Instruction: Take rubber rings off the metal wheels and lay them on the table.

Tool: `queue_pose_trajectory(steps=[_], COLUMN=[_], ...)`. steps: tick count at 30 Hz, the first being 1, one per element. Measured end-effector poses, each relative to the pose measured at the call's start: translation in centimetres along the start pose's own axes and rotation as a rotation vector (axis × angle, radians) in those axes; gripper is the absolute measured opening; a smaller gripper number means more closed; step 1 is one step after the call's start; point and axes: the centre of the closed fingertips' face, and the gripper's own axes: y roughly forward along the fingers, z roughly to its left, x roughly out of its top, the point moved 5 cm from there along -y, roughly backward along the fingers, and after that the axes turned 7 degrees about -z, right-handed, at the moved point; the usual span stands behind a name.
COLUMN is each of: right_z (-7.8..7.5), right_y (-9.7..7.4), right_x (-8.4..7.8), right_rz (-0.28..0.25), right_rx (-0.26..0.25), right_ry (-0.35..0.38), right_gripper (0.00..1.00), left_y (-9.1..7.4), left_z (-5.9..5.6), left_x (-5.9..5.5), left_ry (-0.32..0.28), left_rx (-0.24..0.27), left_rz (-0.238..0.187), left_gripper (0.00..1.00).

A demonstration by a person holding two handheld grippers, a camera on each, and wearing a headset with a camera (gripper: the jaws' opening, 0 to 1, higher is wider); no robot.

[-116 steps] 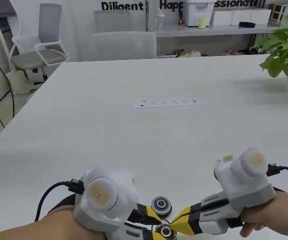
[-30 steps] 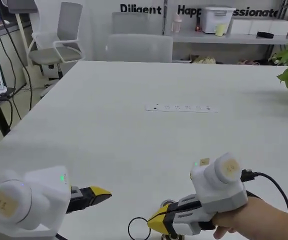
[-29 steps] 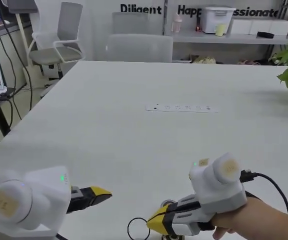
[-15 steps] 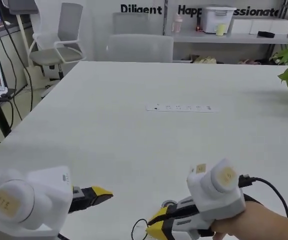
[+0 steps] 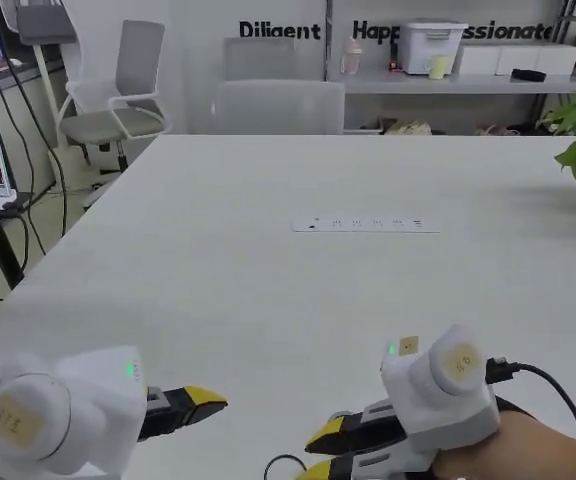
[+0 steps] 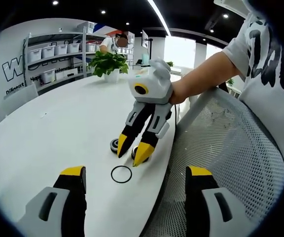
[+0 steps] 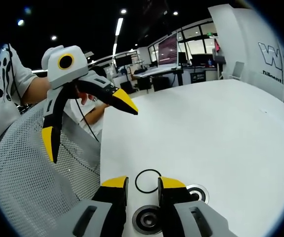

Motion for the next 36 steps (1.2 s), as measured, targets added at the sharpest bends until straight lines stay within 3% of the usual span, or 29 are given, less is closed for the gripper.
queue_pose_trajectory(steps=[22, 36], right_z=[-0.8, -1.4], right_y=[-3.7, -7.0], right_x=[0.8, -0.5], right_rz=[-0.057, -0.038], right_rx=[-0.038, -0.077], right_ry=[0.001, -0.016], right_gripper=[0.26, 0.3], left_y=[0.4, 1.2], left_z=[0.4, 0.8], left_x=[0.5, 1.0], left_ry=[0.008, 0.016], left_rx=[-0.008, -0.015], left_rz=[0.017, 0.022], left_gripper=[0.8, 0.79])
